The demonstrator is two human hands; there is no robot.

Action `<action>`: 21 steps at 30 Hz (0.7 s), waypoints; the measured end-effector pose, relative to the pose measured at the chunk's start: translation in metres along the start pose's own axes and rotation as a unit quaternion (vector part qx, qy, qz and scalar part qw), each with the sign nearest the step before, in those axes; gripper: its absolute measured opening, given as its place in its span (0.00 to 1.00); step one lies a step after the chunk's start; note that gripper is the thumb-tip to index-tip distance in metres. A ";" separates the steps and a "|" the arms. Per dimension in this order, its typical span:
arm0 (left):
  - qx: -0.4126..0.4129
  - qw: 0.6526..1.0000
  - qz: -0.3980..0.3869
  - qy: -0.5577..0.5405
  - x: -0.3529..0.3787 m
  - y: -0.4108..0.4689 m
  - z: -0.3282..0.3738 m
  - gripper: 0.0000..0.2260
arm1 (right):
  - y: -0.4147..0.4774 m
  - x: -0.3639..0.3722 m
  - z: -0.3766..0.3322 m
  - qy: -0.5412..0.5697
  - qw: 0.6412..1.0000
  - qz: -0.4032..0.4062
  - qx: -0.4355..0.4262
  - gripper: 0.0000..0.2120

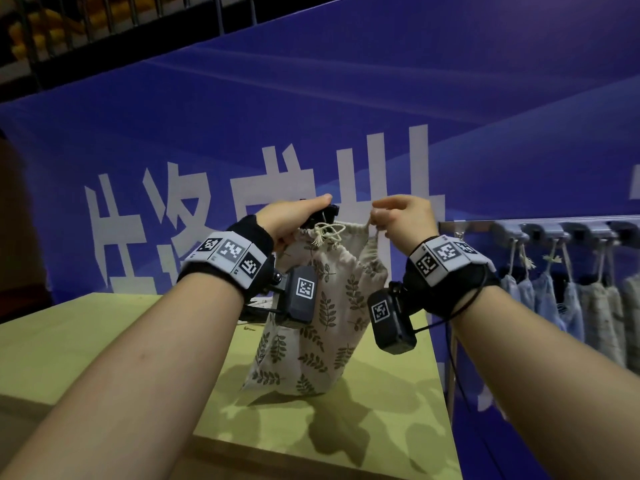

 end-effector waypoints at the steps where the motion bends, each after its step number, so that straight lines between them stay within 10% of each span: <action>1: 0.004 1.000 0.009 0.005 0.000 0.000 0.002 0.28 | 0.000 -0.001 0.000 0.029 1.000 -0.004 0.003 0.08; 7: 0.004 0.999 0.009 0.053 0.005 0.000 0.011 0.32 | -0.006 0.003 0.006 0.254 0.964 -0.061 0.056 0.14; 11: 0.016 0.996 0.009 0.083 0.009 -0.005 0.021 0.25 | -0.006 0.010 0.004 0.151 0.979 -0.120 0.066 0.02; 21: 0.014 0.998 0.014 0.065 0.015 -0.004 0.019 0.23 | 0.000 0.027 0.010 -0.092 0.974 -0.186 0.087 0.16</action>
Point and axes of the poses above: each hand's wrist, its own y-axis towards the middle knuckle, its own x-axis out of the palm, z = x × y, the point moved 7 cm from there along y, towards the middle knuckle, and after that the axes turned 15 degrees about -z, right-handed, at the moved point
